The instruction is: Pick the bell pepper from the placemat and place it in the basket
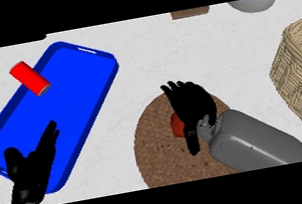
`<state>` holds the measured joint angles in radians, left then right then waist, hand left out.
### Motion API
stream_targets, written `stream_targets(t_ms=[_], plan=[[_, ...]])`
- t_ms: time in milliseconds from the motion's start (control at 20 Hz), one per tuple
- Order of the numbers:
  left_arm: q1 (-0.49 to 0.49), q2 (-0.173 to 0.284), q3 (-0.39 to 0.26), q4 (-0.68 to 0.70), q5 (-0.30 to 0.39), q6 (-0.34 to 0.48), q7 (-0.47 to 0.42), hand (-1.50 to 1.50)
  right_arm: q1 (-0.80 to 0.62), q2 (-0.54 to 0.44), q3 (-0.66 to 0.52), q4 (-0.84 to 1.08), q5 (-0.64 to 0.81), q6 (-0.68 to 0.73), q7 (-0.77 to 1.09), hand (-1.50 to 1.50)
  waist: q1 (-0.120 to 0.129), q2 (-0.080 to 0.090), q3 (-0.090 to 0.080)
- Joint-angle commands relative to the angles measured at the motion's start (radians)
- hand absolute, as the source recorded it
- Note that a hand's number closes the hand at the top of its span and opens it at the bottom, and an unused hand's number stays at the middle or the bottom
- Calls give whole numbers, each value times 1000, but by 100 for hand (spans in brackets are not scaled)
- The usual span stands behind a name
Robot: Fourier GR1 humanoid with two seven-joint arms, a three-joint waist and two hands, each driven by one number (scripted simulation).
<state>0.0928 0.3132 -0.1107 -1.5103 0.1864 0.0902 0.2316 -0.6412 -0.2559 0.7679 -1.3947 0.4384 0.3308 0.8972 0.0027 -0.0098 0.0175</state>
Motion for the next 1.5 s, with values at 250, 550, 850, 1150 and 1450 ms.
stream_targets(t_ms=[250, 550, 850, 1150, 1450], plan=[[70, -11, -18, 57, -25, 0, 53, 0, 26, 57, -3, 23, 70, -14, 8, 150, 4, 10, -17], [46, -41, -14, 70, -31, 10, 44, 0, 14, -8, 49, 58, 164, 4, -142, 150, 1, 11, -18], [49, -4, 39, 79, 2, -38, 35, 0, 36, 3, 47, 65, 216, -16, -179, 150, 1, 10, -18], [102, -37, 37, 79, -18, 9, 20, 0, 314, -143, 174, -256, 303, -121, -163, 150, -64, -6, -18], [153, -48, 36, 38, -31, 30, 10, 0, 529, -367, 178, -616, 384, -295, -173, 150, -107, -13, -17]])
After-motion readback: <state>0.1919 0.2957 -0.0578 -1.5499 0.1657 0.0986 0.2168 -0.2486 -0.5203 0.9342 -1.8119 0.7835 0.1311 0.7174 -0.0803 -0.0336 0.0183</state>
